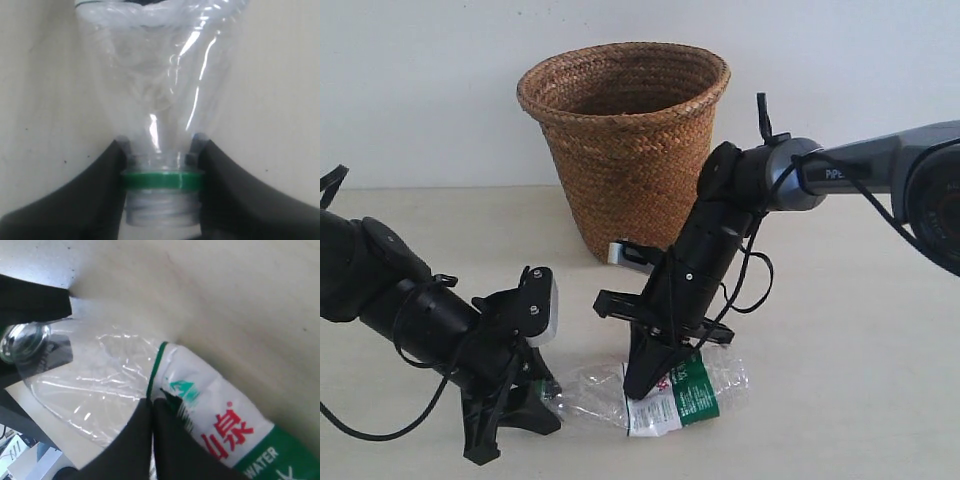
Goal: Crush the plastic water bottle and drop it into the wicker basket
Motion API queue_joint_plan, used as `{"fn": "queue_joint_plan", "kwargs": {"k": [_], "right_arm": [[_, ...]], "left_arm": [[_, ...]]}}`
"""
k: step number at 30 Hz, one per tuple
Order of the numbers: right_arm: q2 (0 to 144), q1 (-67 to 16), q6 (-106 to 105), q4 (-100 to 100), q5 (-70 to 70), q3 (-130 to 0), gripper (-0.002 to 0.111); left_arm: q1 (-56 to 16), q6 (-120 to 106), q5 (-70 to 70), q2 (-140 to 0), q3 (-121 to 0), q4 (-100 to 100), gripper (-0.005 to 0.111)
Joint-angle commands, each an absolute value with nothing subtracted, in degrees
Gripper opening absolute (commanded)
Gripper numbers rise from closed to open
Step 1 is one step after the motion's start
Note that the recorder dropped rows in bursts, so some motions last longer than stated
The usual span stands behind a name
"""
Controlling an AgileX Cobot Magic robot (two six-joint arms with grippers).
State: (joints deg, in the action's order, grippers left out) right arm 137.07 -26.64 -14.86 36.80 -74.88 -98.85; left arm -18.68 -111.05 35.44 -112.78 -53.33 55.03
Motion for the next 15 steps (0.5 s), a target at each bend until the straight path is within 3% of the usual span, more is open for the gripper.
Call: {"fn": "queue_joint_plan", "kwargs": {"k": [1,15], "right_arm": [[138.7,-25.8,-16.4,21.0,-70.0,-100.0,0.0],[120.9,-25.7,-22.0,24.1,-70.0,-97.3,0.0]], "left_arm": [[-18.6,-109.0,34.0,-113.4,-52.6,53.5,0.005],[-18.6,-109.0,33.9,-113.4,-52.6,53.5,0.005]]}}
